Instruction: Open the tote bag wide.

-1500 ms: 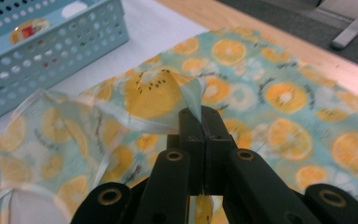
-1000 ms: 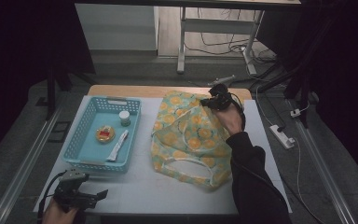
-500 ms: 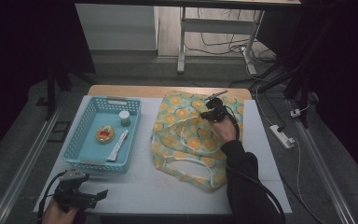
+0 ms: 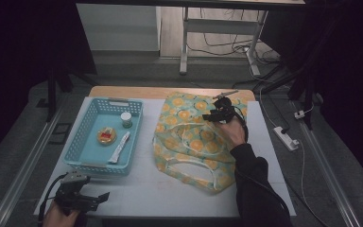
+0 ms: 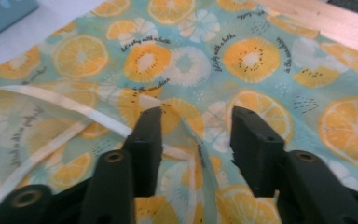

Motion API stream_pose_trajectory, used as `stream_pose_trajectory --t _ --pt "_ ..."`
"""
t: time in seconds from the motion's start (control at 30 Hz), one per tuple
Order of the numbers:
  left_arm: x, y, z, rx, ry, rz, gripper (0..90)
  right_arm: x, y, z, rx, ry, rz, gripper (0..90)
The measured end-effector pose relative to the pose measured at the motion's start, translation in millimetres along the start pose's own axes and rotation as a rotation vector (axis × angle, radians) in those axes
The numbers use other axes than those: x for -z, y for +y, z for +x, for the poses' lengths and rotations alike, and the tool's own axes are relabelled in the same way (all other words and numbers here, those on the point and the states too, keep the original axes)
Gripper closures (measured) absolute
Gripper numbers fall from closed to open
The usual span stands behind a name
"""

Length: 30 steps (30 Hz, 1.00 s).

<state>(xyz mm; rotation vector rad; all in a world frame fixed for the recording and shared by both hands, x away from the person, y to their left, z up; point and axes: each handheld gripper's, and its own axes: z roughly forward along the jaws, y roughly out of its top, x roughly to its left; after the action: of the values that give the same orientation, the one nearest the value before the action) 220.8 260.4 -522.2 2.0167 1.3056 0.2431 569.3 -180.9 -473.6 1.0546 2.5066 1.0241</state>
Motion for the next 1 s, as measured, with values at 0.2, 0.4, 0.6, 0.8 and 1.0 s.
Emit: stream_pose_trajectory --t 0.2,0.4,0.6,0.8,1.0 --pt "0.0 0.0 -0.1 0.000 0.001 0.000 0.0 12.8 -7.7 14.7 0.010 0.059 -0.001 29.0" --pt "-0.1 0.1 -0.1 0.000 0.000 0.000 0.0 22.3 -14.5 28.8 0.021 0.055 -0.017 10.1" --pt "-0.1 0.1 -0.2 0.000 0.001 0.001 0.0 28.7 -24.8 50.1 0.083 0.071 -0.007 0.0" --pt "0.0 0.0 -0.3 -0.001 0.001 0.000 0.0 27.3 -40.7 72.0 0.140 0.074 0.040 0.0" --pt "0.2 0.0 -0.6 -0.003 0.003 -0.001 0.0 16.7 -60.4 81.7 0.185 0.118 0.109 0.0"
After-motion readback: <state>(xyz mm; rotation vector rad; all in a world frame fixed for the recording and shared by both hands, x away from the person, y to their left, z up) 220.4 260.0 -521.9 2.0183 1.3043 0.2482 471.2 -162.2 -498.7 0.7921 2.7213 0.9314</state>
